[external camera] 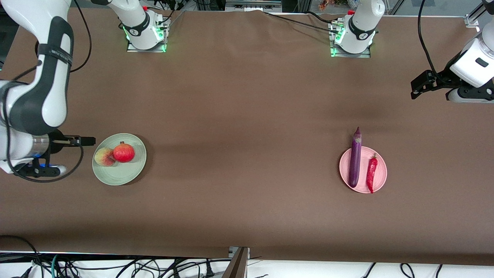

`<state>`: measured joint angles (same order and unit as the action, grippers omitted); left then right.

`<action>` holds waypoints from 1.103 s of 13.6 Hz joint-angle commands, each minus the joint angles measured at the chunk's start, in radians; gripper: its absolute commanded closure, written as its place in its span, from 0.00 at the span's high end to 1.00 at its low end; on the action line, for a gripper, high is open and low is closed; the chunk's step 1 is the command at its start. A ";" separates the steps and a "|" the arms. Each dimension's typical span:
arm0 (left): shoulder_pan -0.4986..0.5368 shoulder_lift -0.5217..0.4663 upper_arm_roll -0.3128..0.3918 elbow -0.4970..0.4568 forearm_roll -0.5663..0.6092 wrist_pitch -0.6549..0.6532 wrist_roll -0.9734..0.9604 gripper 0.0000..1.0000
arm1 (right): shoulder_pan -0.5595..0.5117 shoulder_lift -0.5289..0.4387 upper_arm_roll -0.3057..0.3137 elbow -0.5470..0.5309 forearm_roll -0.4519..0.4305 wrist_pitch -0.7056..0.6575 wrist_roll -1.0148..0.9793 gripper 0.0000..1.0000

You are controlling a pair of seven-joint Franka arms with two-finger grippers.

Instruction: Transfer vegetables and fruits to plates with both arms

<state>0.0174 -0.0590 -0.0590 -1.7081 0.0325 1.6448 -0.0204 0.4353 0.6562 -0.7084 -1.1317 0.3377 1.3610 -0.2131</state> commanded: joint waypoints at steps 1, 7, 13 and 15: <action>-0.002 0.001 0.002 0.012 -0.023 -0.013 0.000 1.00 | -0.003 -0.088 -0.004 0.058 0.000 -0.083 -0.017 1.00; -0.002 0.001 0.002 0.012 -0.023 -0.013 -0.001 1.00 | -0.301 -0.356 0.471 -0.089 -0.286 -0.088 -0.009 1.00; -0.004 0.001 0.002 0.013 -0.023 -0.013 -0.003 1.00 | -0.404 -0.584 0.645 -0.422 -0.321 0.087 -0.009 1.00; -0.004 0.001 0.002 0.013 -0.023 -0.013 -0.003 1.00 | -0.423 -0.602 0.675 -0.445 -0.322 0.118 -0.019 1.00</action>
<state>0.0167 -0.0590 -0.0590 -1.7079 0.0325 1.6448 -0.0204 0.0462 0.1206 -0.0838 -1.4956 0.0344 1.4297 -0.2175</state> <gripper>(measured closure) 0.000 0.000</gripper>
